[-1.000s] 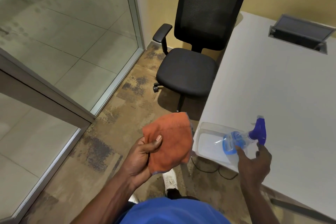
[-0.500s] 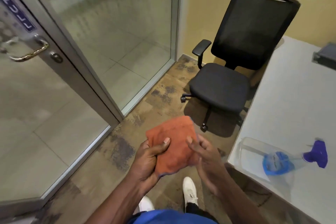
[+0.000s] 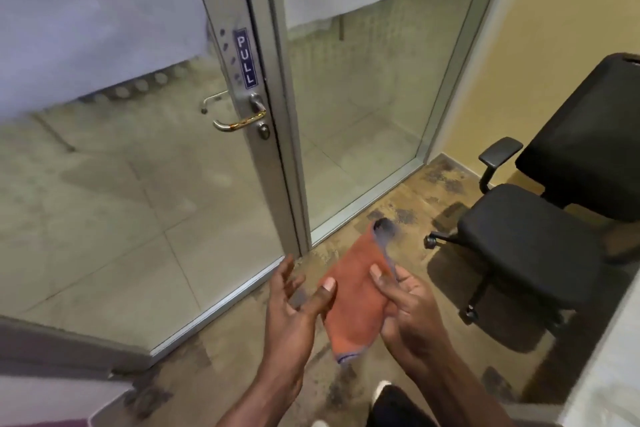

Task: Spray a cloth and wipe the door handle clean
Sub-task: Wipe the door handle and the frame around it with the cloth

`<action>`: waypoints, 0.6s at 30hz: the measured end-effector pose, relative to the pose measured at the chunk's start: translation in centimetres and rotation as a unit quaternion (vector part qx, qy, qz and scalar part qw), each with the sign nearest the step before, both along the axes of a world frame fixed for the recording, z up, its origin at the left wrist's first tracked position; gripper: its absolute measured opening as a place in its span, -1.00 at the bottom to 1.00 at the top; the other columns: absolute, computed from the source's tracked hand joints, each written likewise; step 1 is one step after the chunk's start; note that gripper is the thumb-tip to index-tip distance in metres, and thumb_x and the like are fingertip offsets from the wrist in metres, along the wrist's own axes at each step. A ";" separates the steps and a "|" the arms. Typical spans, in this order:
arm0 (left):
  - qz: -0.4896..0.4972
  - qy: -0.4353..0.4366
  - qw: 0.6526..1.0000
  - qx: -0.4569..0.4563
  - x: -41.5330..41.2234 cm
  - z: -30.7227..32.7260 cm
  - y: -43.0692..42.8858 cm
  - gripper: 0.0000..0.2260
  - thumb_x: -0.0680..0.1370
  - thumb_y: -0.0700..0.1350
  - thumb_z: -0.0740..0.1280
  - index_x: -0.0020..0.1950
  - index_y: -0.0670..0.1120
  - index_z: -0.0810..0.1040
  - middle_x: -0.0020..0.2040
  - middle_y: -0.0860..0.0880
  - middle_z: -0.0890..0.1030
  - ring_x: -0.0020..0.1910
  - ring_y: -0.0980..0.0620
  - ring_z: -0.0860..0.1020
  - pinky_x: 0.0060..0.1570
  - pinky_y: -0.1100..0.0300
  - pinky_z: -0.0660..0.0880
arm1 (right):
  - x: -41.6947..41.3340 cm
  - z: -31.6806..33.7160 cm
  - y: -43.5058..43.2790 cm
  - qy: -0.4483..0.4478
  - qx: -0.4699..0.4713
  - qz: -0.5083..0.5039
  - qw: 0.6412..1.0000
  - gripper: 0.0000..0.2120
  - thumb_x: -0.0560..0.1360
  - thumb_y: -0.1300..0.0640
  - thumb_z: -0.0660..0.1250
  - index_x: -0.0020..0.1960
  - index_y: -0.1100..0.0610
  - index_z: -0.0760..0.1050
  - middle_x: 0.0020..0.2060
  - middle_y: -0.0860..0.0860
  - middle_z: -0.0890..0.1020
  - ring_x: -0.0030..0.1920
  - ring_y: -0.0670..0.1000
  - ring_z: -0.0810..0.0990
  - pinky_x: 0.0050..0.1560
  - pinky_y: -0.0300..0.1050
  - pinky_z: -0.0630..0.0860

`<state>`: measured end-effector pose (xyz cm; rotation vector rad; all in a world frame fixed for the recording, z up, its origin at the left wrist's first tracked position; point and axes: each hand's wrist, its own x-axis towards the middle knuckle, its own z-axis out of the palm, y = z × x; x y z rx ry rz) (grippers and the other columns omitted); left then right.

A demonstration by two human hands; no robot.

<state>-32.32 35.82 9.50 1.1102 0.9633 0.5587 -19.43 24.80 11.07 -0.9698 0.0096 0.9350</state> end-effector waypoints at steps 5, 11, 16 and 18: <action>-0.060 -0.002 0.993 0.105 1.7 0.4 3.4 -0.37 0.45 0.06 0.63 0.53 0.19 0.63 0.63 0.29 0.54 0.56 0.33 0.55 0.52 0.20 0.59 | 2.5 0.7 5.0 -0.029 0.001 0.030 0.999 -0.65 0.60 0.16 0.40 0.35 0.26 0.62 0.26 0.37 0.69 0.28 0.39 0.69 0.40 0.36 0.56; -0.052 0.037 0.988 0.143 5.6 1.4 9.0 -0.41 0.52 0.19 0.65 0.53 0.20 0.62 0.46 0.32 0.71 0.47 0.43 0.58 0.58 0.21 0.51 | 8.0 1.3 12.9 -0.096 0.015 0.016 0.995 -0.73 0.58 0.08 0.44 0.26 0.09 0.70 0.20 0.26 0.75 0.22 0.27 0.75 0.18 0.17 0.71; 0.015 0.126 0.950 0.286 8.3 3.2 15.8 -0.36 0.49 0.28 0.53 0.56 0.30 0.50 0.67 0.31 0.47 0.67 0.45 0.34 0.60 0.32 0.42 | 14.2 3.1 20.6 -0.191 0.040 -0.007 0.981 -0.71 0.53 0.06 0.51 0.25 0.05 0.72 0.15 0.13 0.79 0.18 0.10 0.78 0.08 -0.10 0.71; 0.051 0.169 0.912 0.371 9.1 3.7 19.0 -0.41 0.58 0.25 0.57 0.58 0.30 0.48 0.75 0.21 0.42 0.78 0.16 0.34 0.73 -0.03 0.35 | 16.9 3.7 24.1 -0.268 0.040 -0.018 0.963 -0.73 0.56 0.10 0.52 0.26 0.00 0.72 0.18 0.07 0.78 0.20 0.05 0.77 0.12 -0.18 0.69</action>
